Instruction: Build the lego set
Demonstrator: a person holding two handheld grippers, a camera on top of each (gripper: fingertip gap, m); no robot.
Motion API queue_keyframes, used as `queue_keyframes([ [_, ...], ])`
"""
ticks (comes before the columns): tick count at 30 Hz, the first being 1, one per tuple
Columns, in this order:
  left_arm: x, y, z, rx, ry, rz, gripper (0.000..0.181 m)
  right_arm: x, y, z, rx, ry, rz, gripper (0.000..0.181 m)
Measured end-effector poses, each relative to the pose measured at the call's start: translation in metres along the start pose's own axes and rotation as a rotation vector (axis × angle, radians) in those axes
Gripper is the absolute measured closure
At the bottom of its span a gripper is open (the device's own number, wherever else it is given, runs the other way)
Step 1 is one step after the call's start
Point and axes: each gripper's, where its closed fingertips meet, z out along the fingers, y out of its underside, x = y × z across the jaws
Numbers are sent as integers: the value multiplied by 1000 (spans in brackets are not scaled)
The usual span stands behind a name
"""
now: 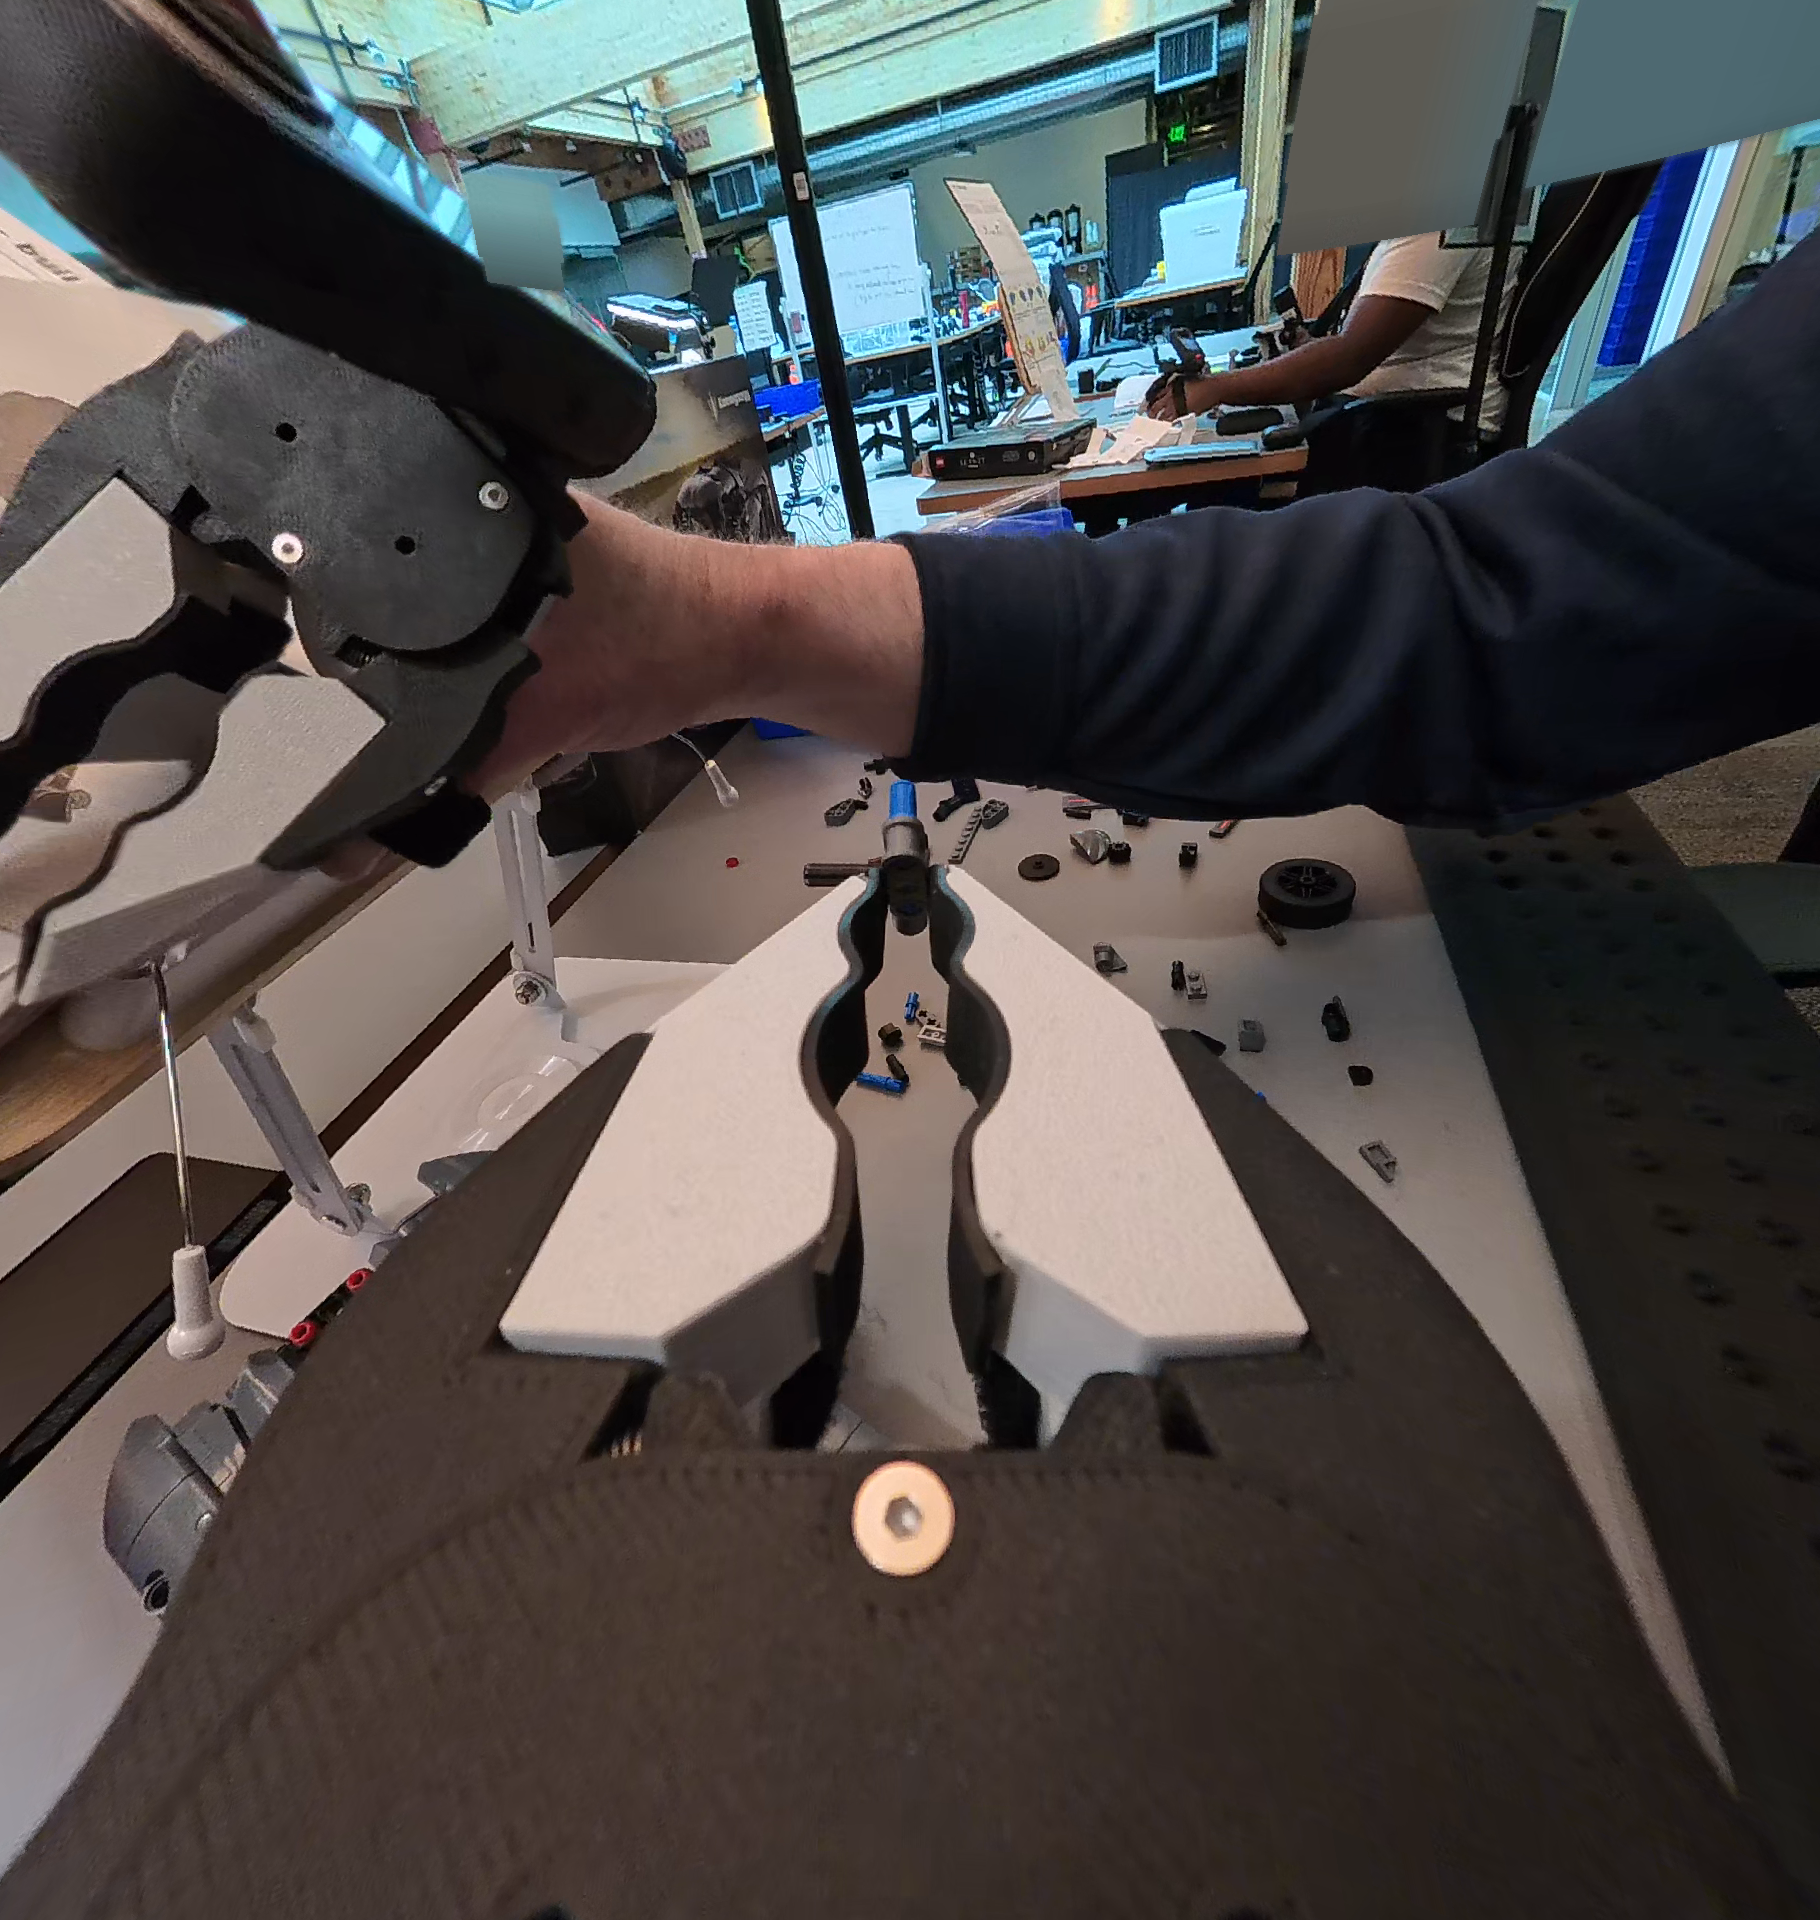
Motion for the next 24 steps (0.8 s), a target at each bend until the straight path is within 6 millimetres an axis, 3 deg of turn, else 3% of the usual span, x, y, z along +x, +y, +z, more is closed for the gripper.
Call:
queue_keyframes([
  [8,0,-1,-1,1,-2,2,176,3,1,-1,13,7,28,170],
  [11,0,-1,-1,1,-1,3,176,4,2,0,11,9,30,162],
  [17,0,-1,-1,2,-2,2,176,4,1,0,23,-1,35,167],
  [24,0,-1,-2,2,-4,3,177,1,3,3,13,-22,30,159],
])
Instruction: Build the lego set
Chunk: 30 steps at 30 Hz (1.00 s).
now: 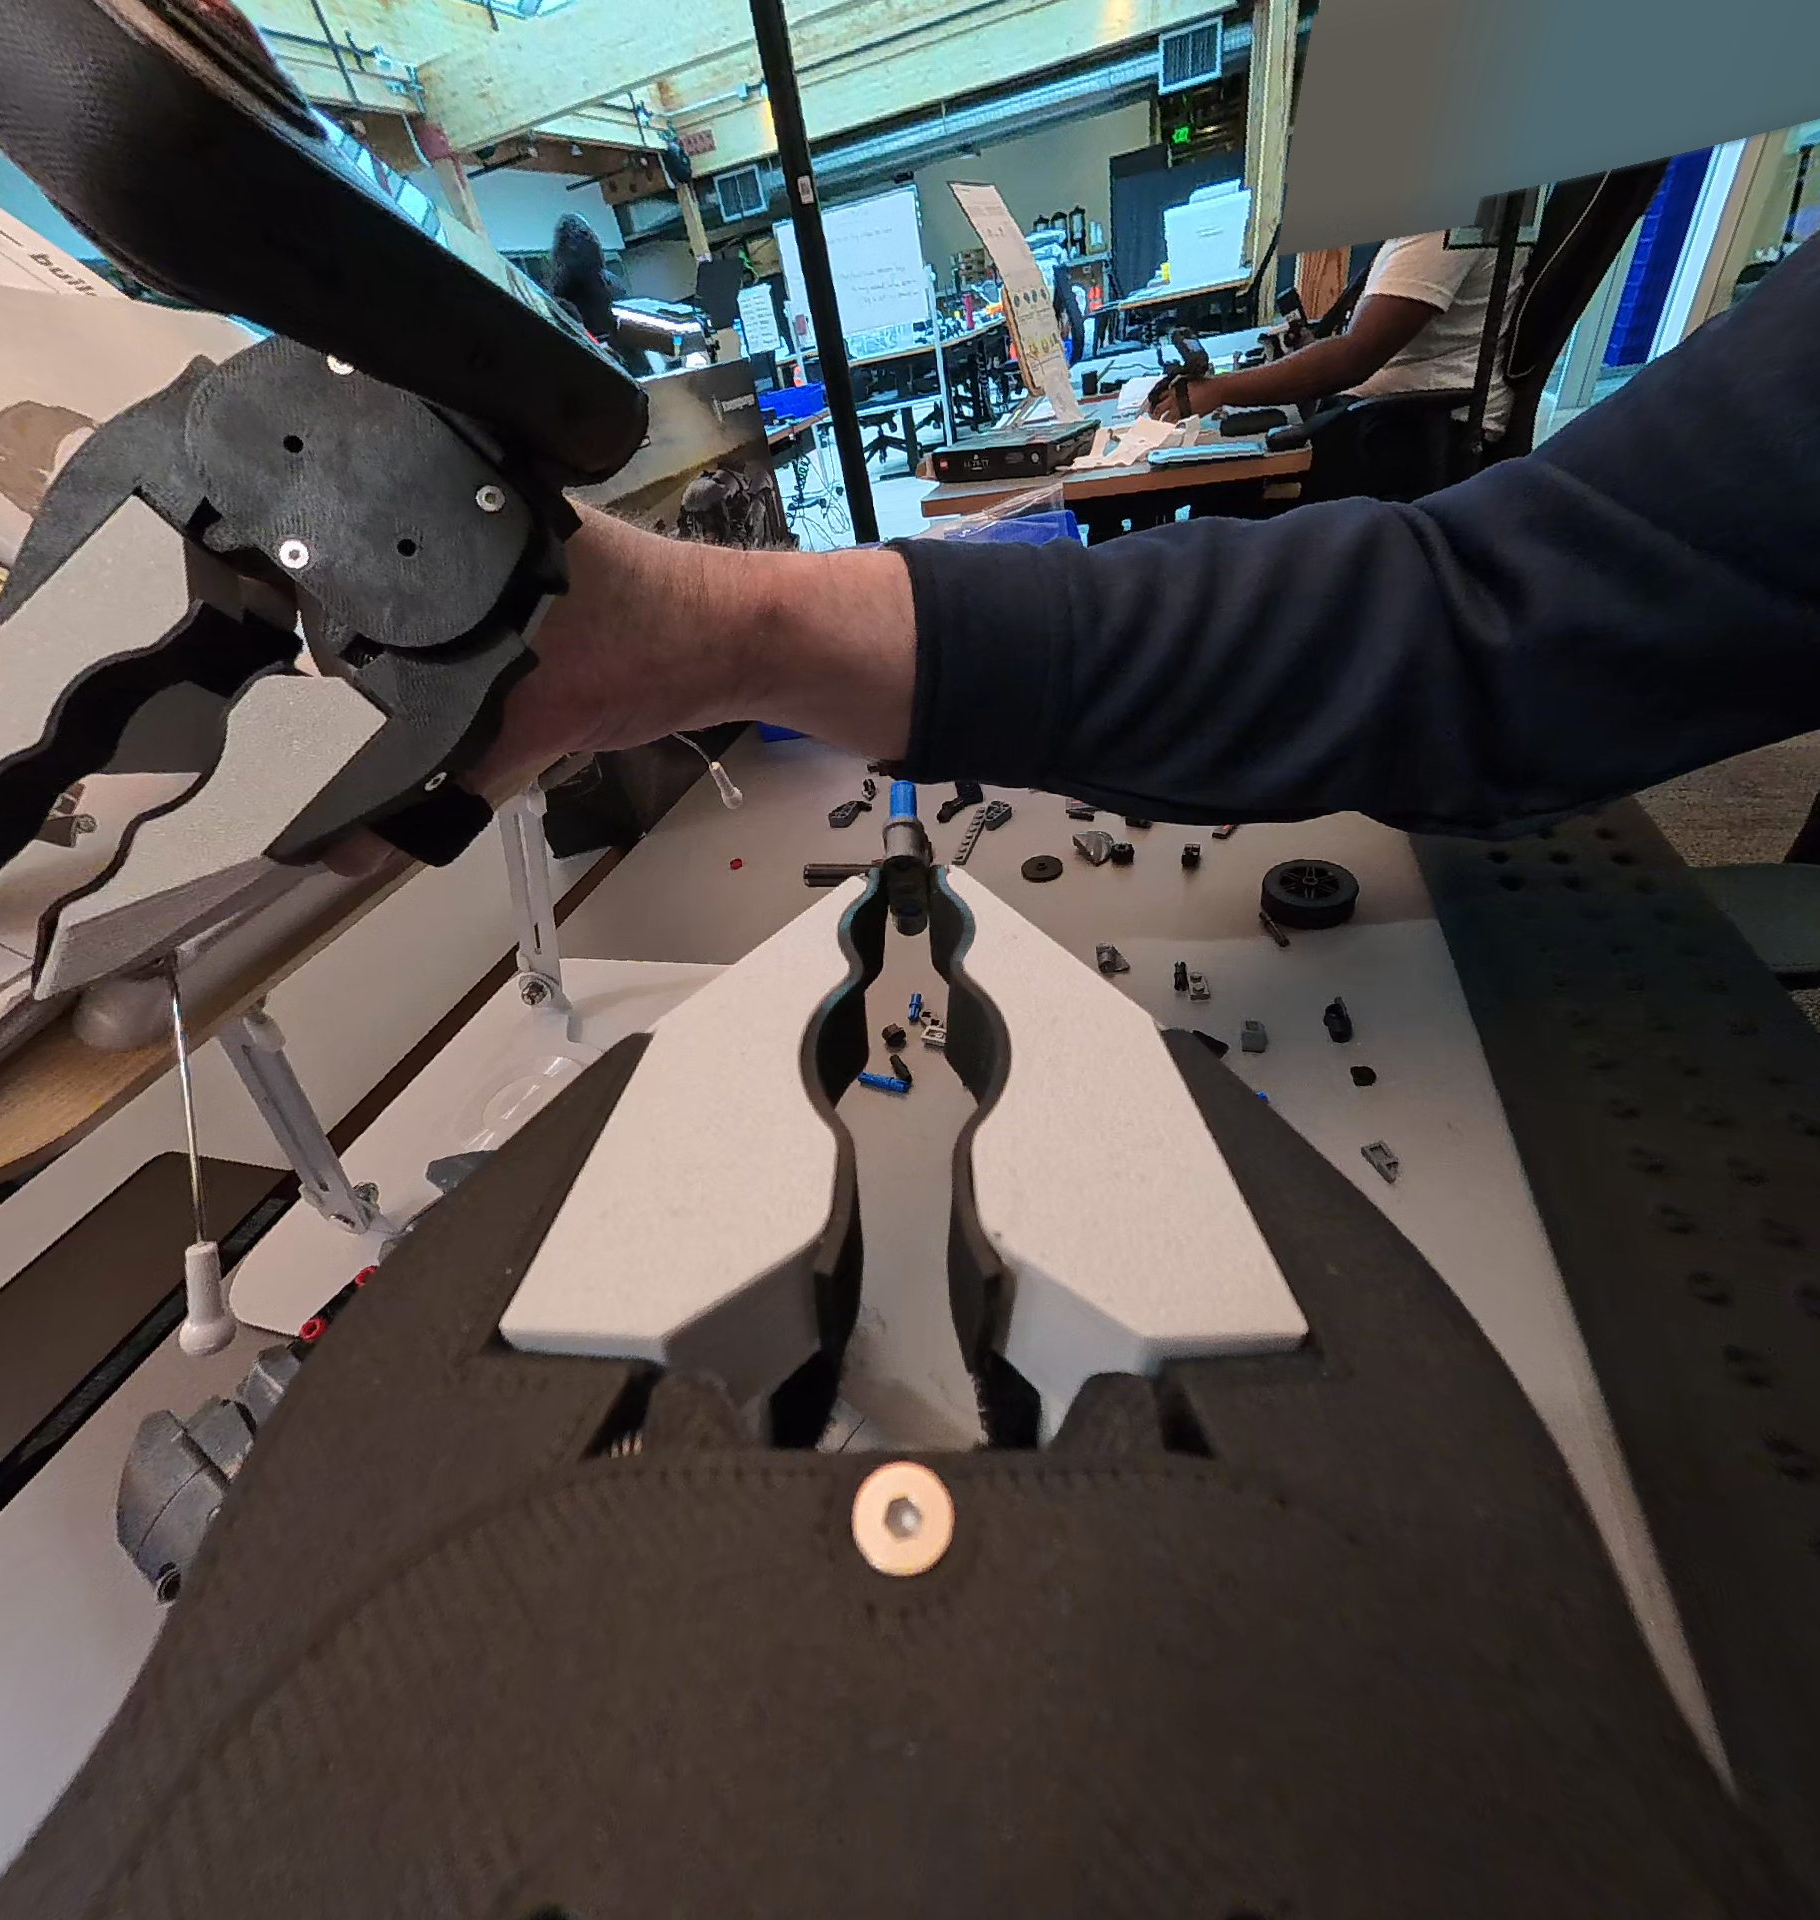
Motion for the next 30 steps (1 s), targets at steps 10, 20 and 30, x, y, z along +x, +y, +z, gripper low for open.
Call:
queue_keyframes([
  [10,0,0,-1,0,-1,2,176,1,1,1,0,-14,26,162],
  [20,0,-1,-2,3,-4,2,177,6,1,-3,11,-15,56,172],
  [30,-2,-1,-2,12,1,-15,176,8,0,-3,20,5,64,177],
])
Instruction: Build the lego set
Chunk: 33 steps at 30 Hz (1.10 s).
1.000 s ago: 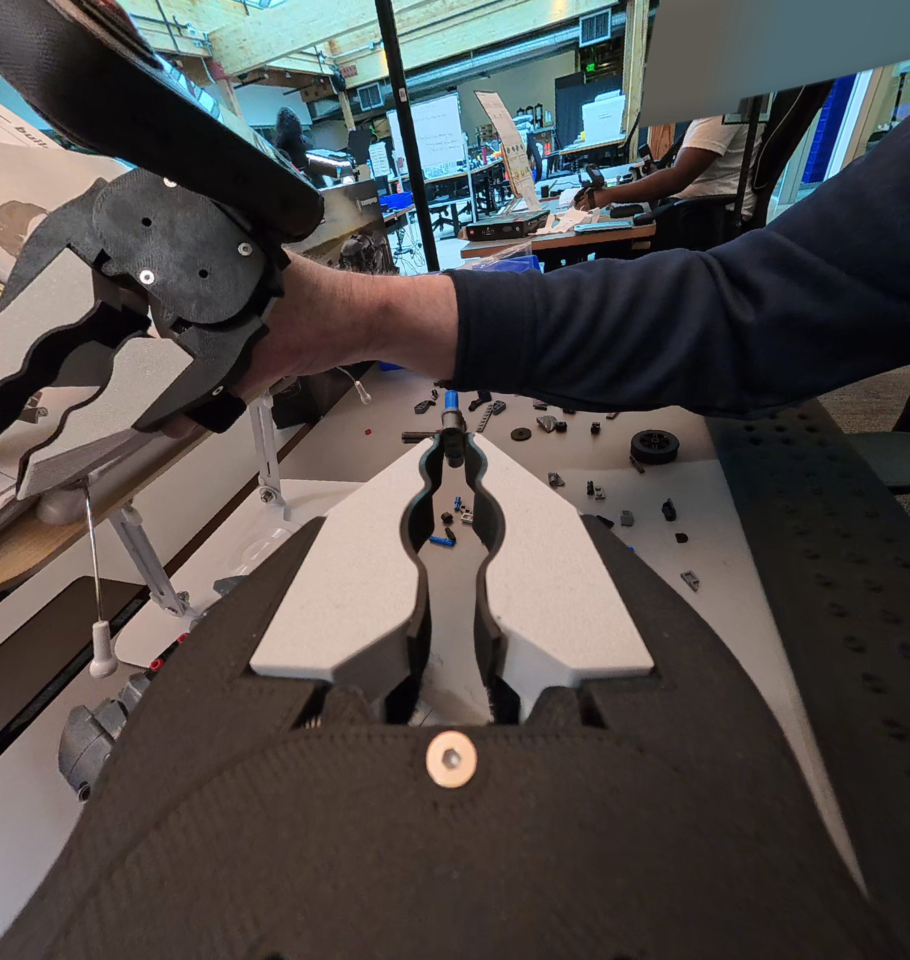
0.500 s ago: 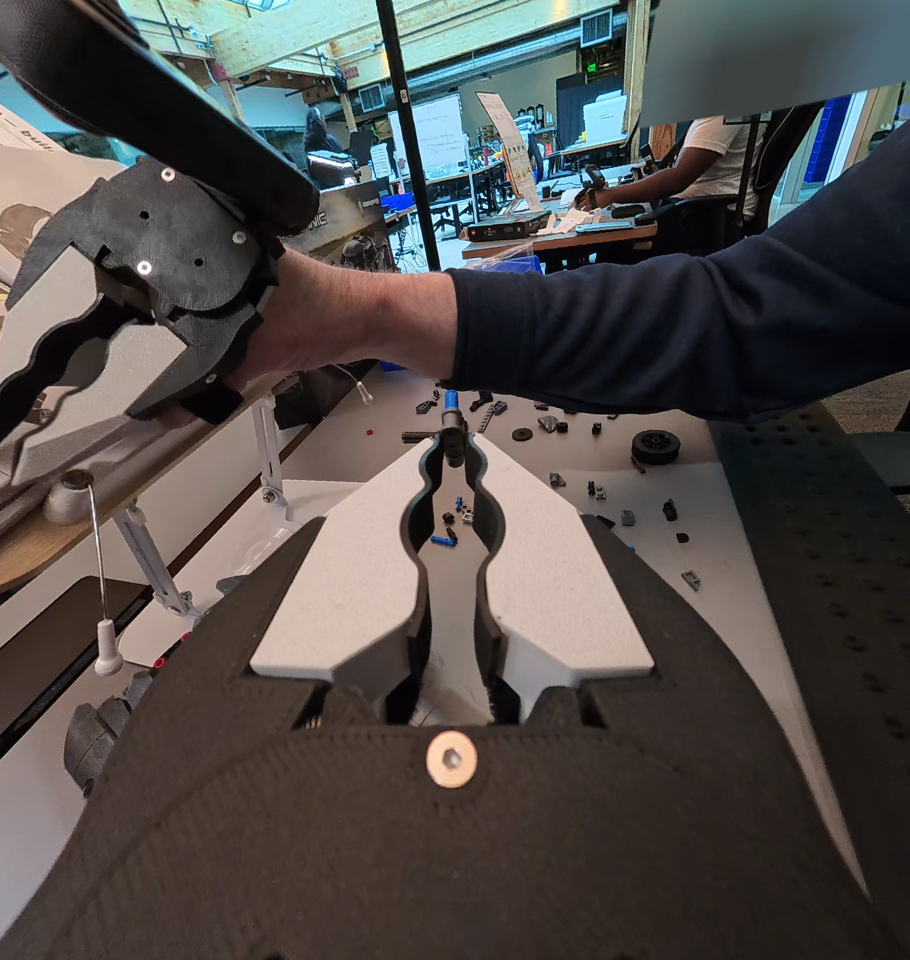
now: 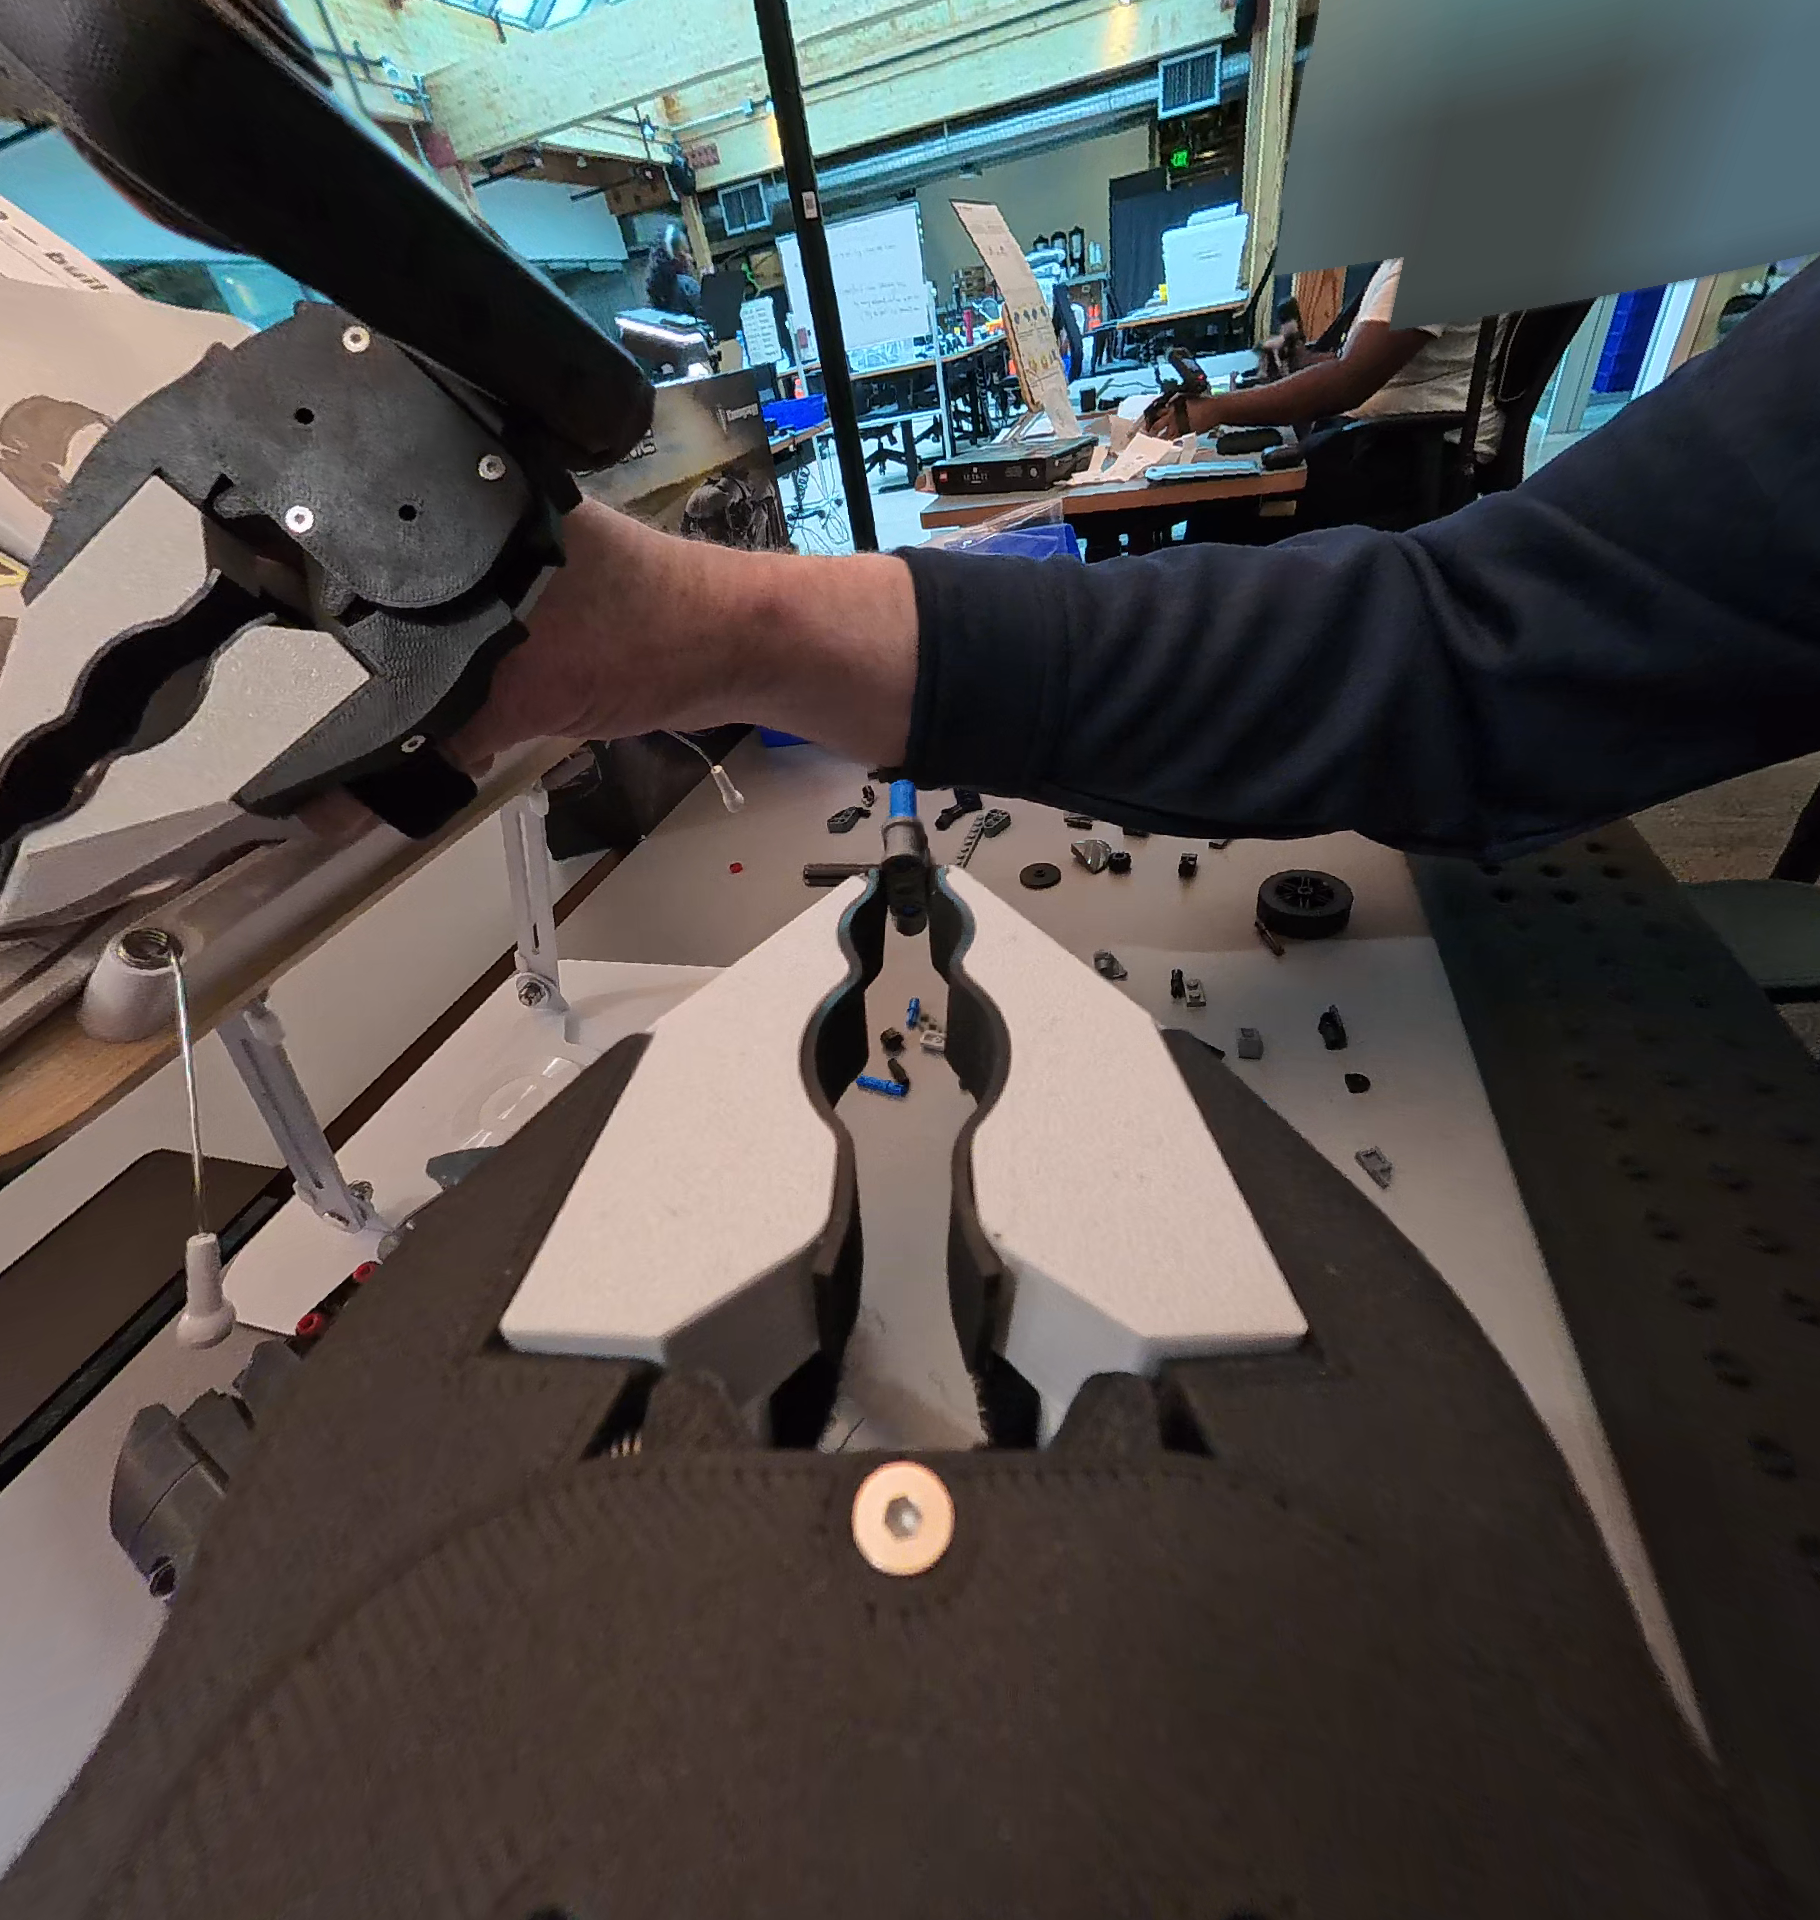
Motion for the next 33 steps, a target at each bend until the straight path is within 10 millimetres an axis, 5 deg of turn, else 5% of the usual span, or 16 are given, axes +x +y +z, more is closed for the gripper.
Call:
queue_keyframes([
  [12,-17,-18,-20,223,99,-270,176,1,-1,0,-11,20,-3,181],
  [33,-19,-13,-20,201,89,-267,176,4,-7,-9,19,44,18,171],
])
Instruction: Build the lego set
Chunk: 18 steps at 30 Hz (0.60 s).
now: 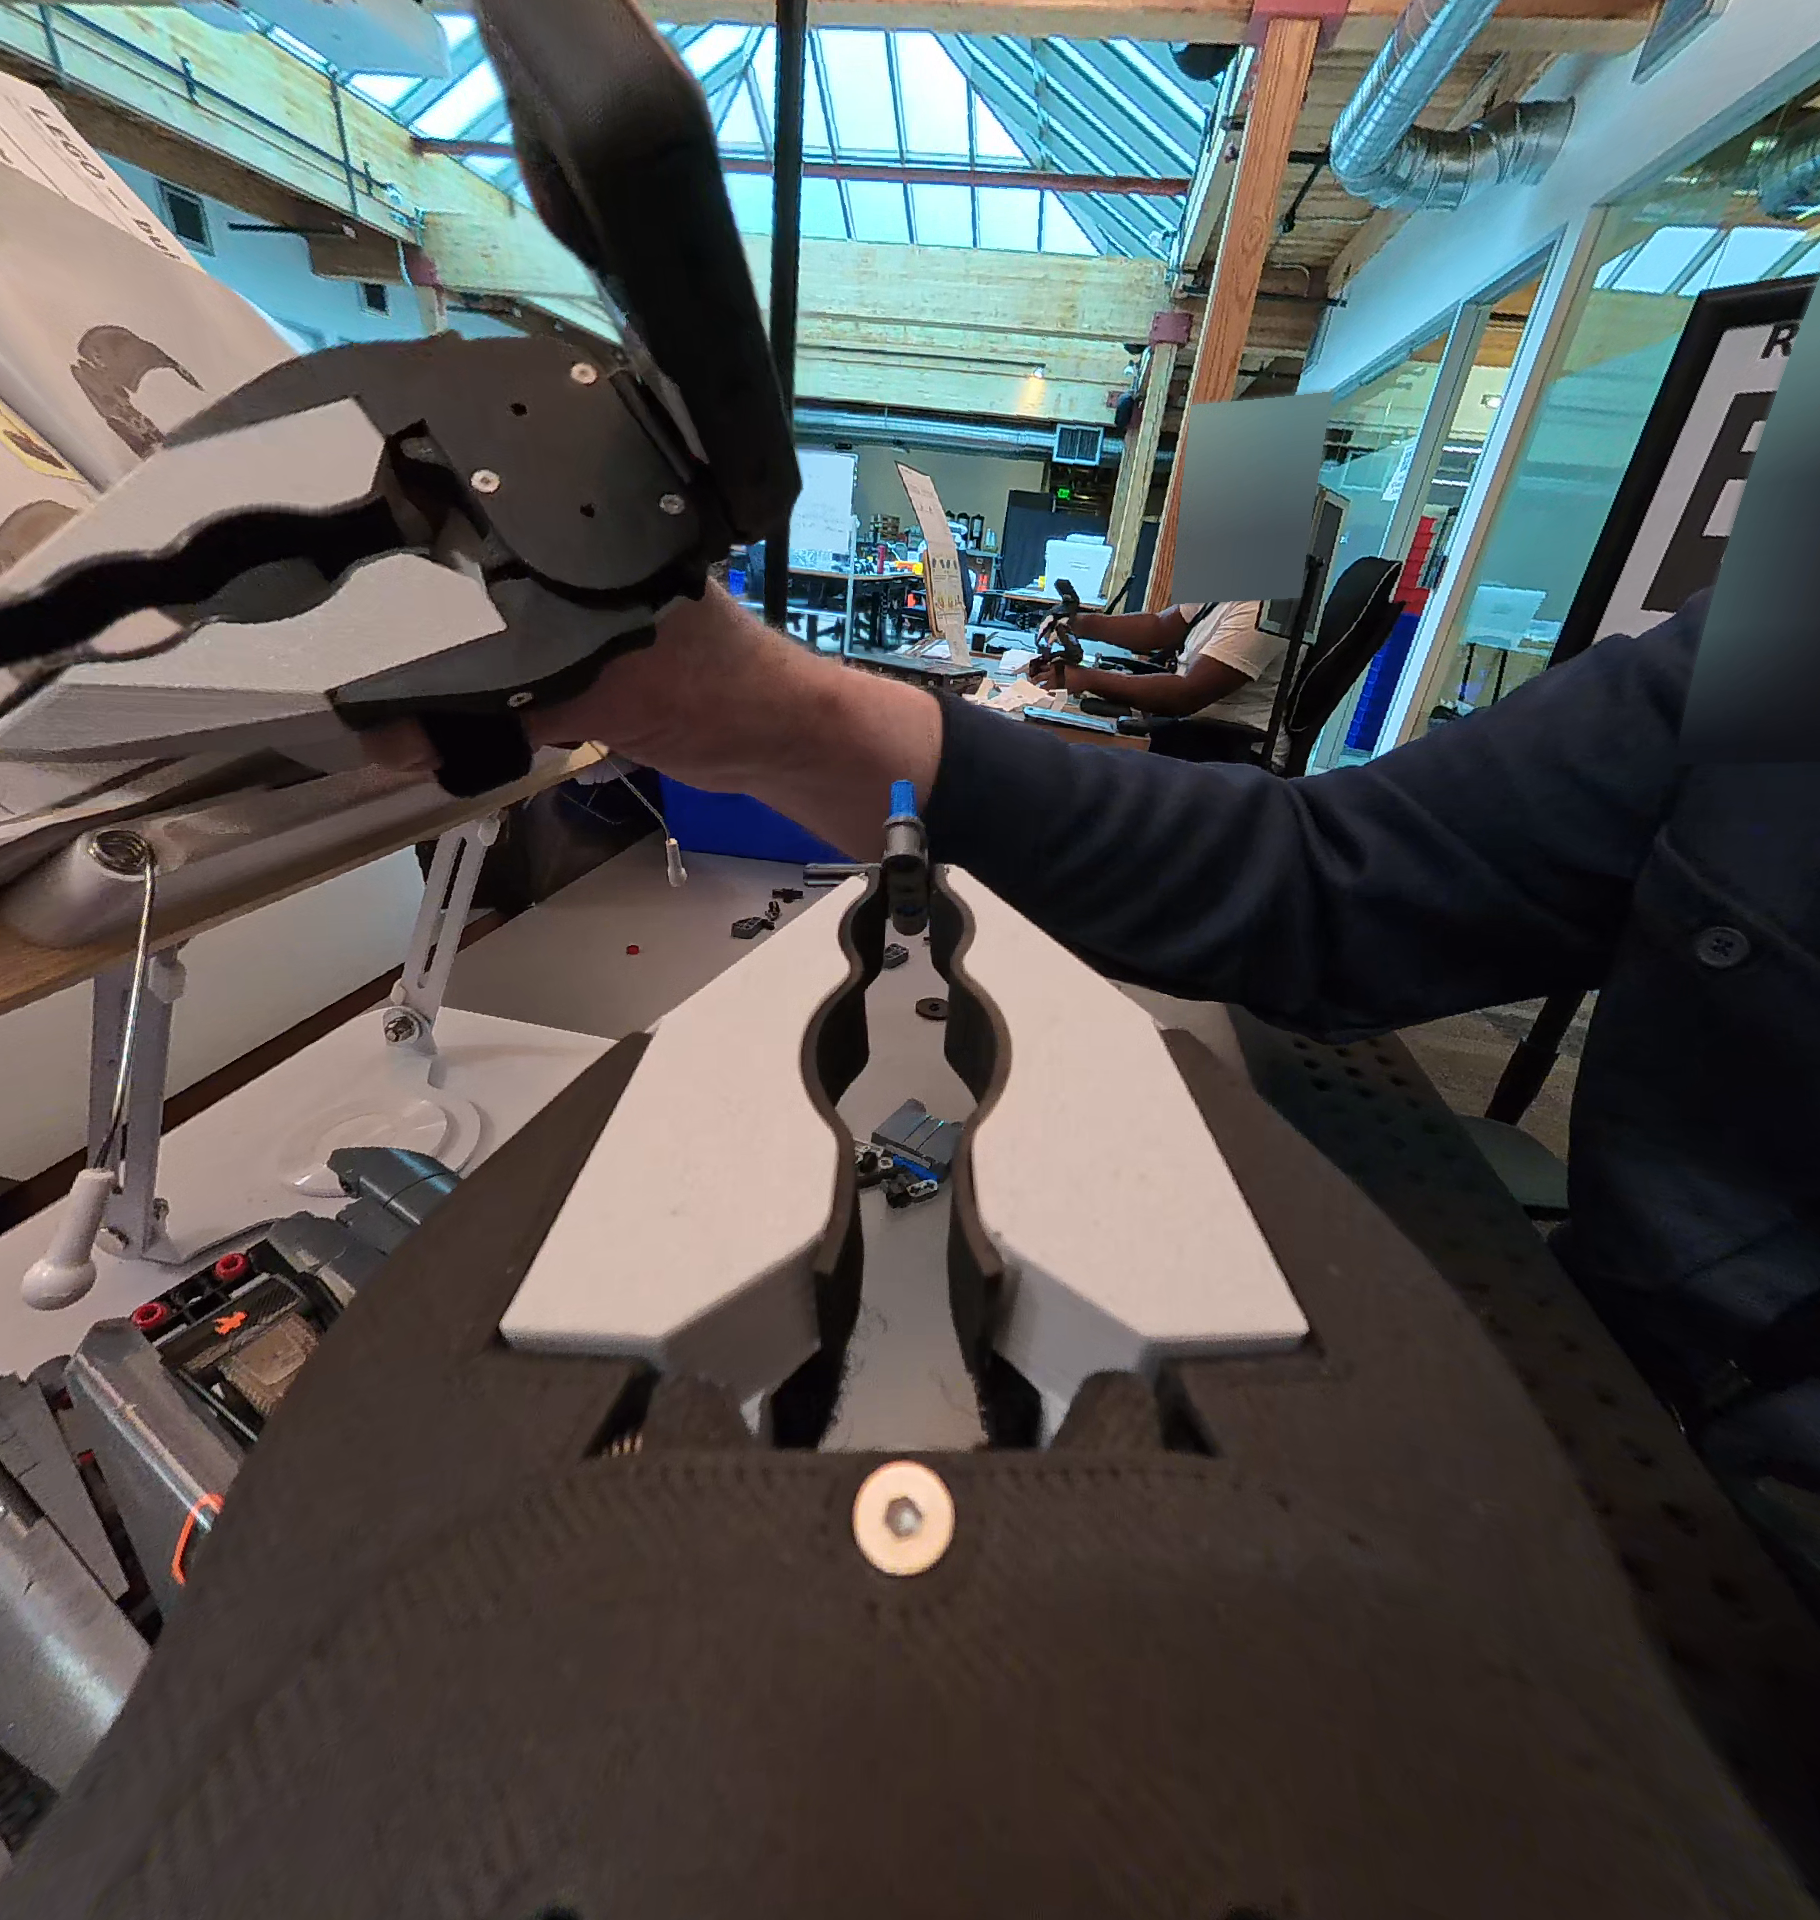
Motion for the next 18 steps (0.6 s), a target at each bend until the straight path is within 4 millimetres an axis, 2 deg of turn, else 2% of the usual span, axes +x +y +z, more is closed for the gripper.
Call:
queue_keyframes([
  [4,0,-1,-1,4,3,-5,176,0,-17,-21,50,-3,40,169],
  [7,0,-3,-2,22,11,-17,176,-7,-34,-42,99,-45,100,167],
  [9,1,-7,-4,42,23,-22,176,-20,-46,-58,140,-109,139,168],
  [15,10,-17,-8,101,82,-22,177,-80,-68,-107,241,-405,293,157],
  [18,13,-19,-9,111,97,-20,177,-95,-71,-129,304,-451,382,152],
])
